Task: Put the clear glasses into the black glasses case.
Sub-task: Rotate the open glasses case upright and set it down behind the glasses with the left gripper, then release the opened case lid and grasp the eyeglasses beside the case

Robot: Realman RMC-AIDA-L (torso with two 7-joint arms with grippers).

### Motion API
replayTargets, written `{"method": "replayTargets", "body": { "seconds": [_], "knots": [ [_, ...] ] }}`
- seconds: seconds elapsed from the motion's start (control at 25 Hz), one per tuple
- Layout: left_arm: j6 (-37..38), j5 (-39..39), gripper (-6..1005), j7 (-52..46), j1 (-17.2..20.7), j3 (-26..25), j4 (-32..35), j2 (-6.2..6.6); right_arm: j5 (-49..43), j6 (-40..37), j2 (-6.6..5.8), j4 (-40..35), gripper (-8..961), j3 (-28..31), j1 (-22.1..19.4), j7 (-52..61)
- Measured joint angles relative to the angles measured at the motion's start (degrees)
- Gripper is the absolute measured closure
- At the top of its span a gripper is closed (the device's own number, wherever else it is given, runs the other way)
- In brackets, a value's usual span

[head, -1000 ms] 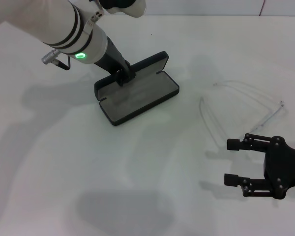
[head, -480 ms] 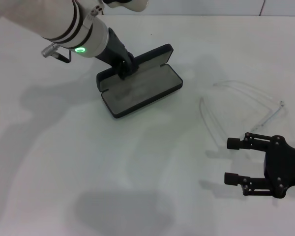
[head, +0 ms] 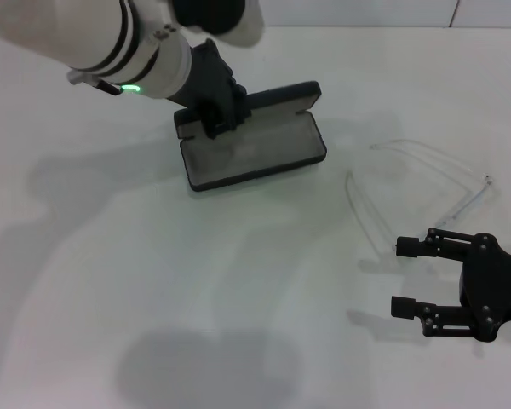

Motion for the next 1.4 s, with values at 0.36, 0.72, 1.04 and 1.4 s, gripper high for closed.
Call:
{"method": "replayTargets", "body": {
  "seconds": [0.36, 0.72, 1.04, 1.4],
  "knots": [
    [2.9, -1.5, 793, 8.6, -0.3, 3.4, 0.1, -0.10, 0.6, 0.1, 0.06, 0.0, 170, 0.0, 0.1, -0.4],
    [1.2, -4.6, 793, 9.8, -0.8, 4.8, -0.4, -0.23, 0.9, 0.1, 0.05, 0.1, 170, 0.0, 0.3, -0.9],
    [0.5, -5.1, 794, 9.1, -1.2, 4.4, -0.9, -0.21, 1.5, 0.2, 0.00, 0.1, 171, 0.0, 0.1, -1.1],
    [-0.5, -6.1, 701, 8.3, -1.0, 4.1, -2.3, -0.10, 1.6, 0.0, 0.02, 0.1, 171, 0.0, 0.1, -1.2]
  ]
}}
